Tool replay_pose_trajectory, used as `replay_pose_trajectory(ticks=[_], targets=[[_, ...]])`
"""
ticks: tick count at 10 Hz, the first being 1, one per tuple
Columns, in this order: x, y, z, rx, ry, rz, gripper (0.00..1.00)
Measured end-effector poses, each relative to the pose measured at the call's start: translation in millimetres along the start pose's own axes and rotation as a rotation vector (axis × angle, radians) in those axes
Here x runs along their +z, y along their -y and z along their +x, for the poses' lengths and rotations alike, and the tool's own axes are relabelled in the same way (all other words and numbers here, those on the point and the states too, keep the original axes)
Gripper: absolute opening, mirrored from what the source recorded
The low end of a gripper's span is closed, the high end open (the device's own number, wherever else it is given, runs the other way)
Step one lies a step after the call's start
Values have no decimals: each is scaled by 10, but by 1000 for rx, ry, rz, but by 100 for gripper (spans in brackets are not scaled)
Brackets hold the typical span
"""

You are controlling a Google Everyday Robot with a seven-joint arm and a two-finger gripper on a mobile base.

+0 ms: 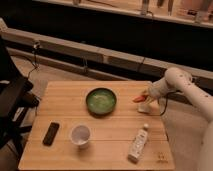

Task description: Place the pepper on the white sponge

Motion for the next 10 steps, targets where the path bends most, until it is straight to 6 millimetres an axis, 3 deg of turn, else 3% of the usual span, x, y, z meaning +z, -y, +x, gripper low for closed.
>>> replay_pose_trajectory(ticks=[7,10], targets=[[2,1,51,13,2,10,21],[7,-3,75,19,3,13,40]])
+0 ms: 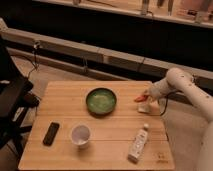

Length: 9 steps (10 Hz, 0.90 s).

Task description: Place the pepper on the white sponge

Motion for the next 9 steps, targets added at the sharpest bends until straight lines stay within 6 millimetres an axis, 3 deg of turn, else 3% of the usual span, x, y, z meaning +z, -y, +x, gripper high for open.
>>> replay_pose_trajectory(ticks=[9], targets=[[-9,9,67,15,4,13,43]])
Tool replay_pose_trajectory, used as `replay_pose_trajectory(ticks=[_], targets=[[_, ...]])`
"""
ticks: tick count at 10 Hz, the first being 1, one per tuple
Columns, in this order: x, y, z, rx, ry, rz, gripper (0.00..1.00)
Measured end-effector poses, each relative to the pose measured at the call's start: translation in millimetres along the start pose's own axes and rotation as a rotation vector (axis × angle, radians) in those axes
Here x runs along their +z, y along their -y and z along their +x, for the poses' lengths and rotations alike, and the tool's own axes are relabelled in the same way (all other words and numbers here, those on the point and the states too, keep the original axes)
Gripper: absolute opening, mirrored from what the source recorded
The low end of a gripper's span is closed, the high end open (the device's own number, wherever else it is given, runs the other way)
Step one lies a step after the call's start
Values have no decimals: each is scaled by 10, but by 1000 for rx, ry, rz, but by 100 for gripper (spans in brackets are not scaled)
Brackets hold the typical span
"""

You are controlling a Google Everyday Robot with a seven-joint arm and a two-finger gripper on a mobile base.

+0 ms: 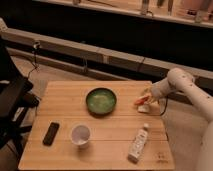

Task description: Place the pepper on the white sponge

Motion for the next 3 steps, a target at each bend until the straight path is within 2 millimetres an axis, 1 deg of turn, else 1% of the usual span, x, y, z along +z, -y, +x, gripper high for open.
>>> replay_pose_trajectory(ticks=[2,3], targets=[[0,0,14,3,1,2,43],[0,-2,21,4,1,2,44]])
